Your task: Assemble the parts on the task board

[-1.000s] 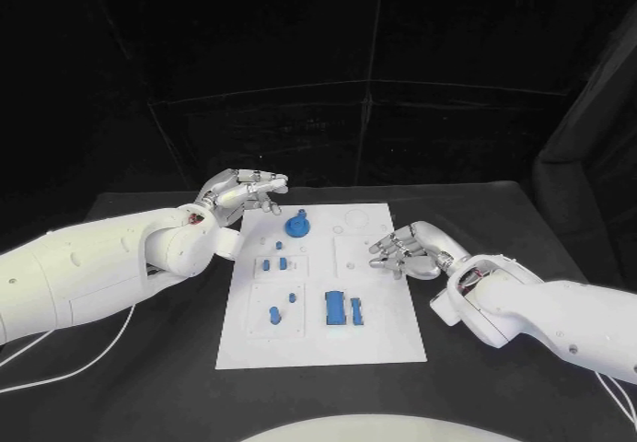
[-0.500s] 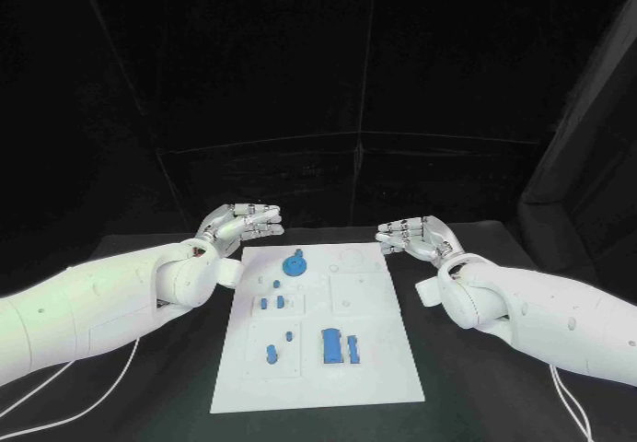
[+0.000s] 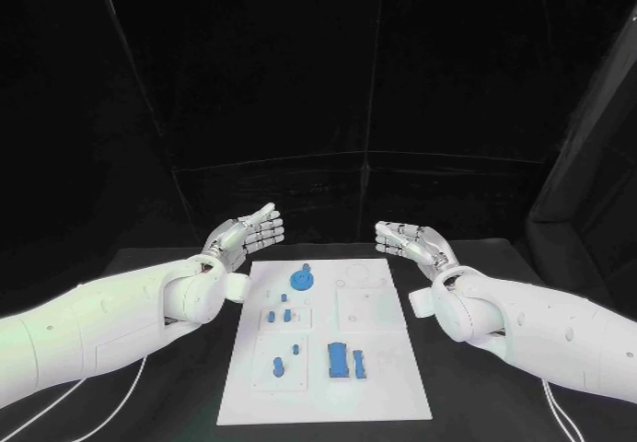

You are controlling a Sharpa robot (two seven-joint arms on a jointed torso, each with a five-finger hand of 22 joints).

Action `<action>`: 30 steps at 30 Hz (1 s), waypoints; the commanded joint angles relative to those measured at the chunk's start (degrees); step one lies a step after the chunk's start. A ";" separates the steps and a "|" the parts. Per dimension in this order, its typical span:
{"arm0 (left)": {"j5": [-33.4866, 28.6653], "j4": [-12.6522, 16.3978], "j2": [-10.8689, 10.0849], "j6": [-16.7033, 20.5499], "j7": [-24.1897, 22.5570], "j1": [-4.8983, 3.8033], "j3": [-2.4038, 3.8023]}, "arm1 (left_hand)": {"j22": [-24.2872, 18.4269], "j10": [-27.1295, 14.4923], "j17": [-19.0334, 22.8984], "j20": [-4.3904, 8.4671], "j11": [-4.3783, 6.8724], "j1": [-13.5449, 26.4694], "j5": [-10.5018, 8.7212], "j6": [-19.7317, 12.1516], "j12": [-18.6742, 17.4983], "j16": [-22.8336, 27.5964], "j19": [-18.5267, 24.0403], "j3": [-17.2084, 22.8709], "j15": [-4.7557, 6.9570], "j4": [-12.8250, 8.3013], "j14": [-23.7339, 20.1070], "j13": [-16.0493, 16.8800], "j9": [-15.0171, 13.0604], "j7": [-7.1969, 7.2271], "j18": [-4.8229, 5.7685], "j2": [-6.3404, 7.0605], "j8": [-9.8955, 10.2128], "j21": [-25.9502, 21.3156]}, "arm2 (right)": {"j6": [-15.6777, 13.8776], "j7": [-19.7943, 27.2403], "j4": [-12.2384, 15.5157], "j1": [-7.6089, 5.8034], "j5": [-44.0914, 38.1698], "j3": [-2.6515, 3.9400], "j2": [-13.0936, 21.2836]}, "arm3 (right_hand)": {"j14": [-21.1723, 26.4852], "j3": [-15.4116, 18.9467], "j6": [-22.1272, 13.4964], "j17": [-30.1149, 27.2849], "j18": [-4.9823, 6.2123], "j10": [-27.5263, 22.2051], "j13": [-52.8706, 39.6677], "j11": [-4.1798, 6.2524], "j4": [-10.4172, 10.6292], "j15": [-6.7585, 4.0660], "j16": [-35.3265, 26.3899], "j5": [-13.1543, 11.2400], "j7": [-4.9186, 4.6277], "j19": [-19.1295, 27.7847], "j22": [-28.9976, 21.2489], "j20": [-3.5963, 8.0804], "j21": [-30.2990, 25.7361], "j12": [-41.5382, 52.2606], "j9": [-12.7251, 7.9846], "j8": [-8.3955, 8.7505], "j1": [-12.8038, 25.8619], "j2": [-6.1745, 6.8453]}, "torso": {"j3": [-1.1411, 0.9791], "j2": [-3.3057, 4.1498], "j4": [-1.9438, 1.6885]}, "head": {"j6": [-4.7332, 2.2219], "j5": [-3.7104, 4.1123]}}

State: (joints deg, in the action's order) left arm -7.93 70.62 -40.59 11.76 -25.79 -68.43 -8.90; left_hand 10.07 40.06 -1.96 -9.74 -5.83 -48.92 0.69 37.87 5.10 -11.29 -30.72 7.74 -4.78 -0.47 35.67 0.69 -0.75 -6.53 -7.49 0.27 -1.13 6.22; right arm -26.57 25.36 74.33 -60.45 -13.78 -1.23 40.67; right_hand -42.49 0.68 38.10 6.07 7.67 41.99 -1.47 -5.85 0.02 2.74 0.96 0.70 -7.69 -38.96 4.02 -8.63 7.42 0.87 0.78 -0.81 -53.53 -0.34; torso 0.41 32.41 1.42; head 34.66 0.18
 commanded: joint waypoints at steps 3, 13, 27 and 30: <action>2.70 4.78 -0.98 10.30 -1.52 1.89 2.03 | -3.78 -14.98 1.96 3.66 5.83 18.31 -0.69 -14.17 -5.10 4.22 11.50 -2.85 4.78 0.47 -13.36 -0.69 0.75 2.44 2.24 -0.27 1.13 -6.22 | -9.83 2.65 7.42 0.03 7.67 0.58 1.81 | 15.98 -0.68 -14.33 -6.07 -2.40 -15.79 1.47 5.85 -0.02 -2.74 -0.96 -0.70 2.90 14.64 -4.02 3.25 -2.82 -0.87 -0.78 0.81 20.13 0.34 | -0.41 -1.23 -1.42 | -0.28 -0.18; 6.55 15.48 -3.27 26.52 -3.35 6.58 7.08 | -5.83 -23.19 1.96 5.65 5.83 28.31 -0.69 -21.93 -5.10 6.54 17.80 -7.74 4.78 0.47 -20.67 -0.69 0.75 6.53 7.49 -0.27 1.13 -6.22 | -17.35 4.39 15.41 0.28 13.62 1.21 3.97 | 24.60 -0.68 -22.06 -6.07 -7.67 -24.33 1.47 5.85 -0.02 -2.74 -0.96 -0.70 7.69 22.54 -4.02 8.63 -7.42 -0.87 -0.78 0.81 30.98 0.34 | -0.41 -1.23 -1.42 | -0.28 -0.18; 7.93 19.33 -4.10 32.35 -4.01 8.27 8.90 | -10.07 -30.51 1.96 9.74 5.83 37.25 -0.69 -28.85 -5.10 11.29 23.33 -7.74 4.78 0.47 -27.18 -0.69 0.75 6.53 7.49 -0.27 1.13 -6.22 | -17.55 4.44 15.63 0.29 13.78 1.23 4.02 | 32.28 -0.68 -28.94 -6.07 -7.67 -31.88 1.47 5.85 -0.02 -2.74 -0.96 -0.70 7.69 29.56 -4.02 8.63 -7.42 -0.87 -0.78 0.81 40.65 0.34 | -0.41 -1.23 -1.42 | -0.28 -0.18; 7.93 19.33 -4.10 32.35 -4.01 8.27 8.90 | -10.07 -31.80 1.96 9.74 5.83 38.81 -0.69 -30.03 -5.10 11.29 24.27 -7.74 4.78 0.47 -28.32 -0.69 0.75 6.53 7.49 -0.27 1.13 -6.22 | -17.55 4.44 15.63 0.29 13.78 1.23 4.02 | 33.62 -0.68 -30.15 -6.07 -7.67 -33.21 1.47 5.85 -0.02 -2.74 -0.96 -0.70 7.69 30.80 -4.02 8.63 -7.42 -0.87 -0.78 0.81 42.30 0.34 | -0.41 -1.23 -1.42 | -0.28 -0.18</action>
State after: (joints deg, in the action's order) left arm -1.24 89.83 -44.67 42.48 -28.38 -60.07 -0.08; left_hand 0.40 11.19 -0.11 -0.31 -0.09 -13.68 0.22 10.58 0.41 -0.75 -8.64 0.33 -0.02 -0.01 9.99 0.07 -0.05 -0.08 -1.21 -0.01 -0.23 0.23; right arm -43.33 28.83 89.80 -60.06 -0.35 -0.06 44.68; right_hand -12.02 0.38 10.72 0.12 1.26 11.90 -0.08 -0.02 0.02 0.00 0.27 0.36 -0.14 -11.00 0.08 -0.18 0.38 0.21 0.06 -0.22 -15.14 -0.02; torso 0.00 31.18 0.00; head 34.37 -0.01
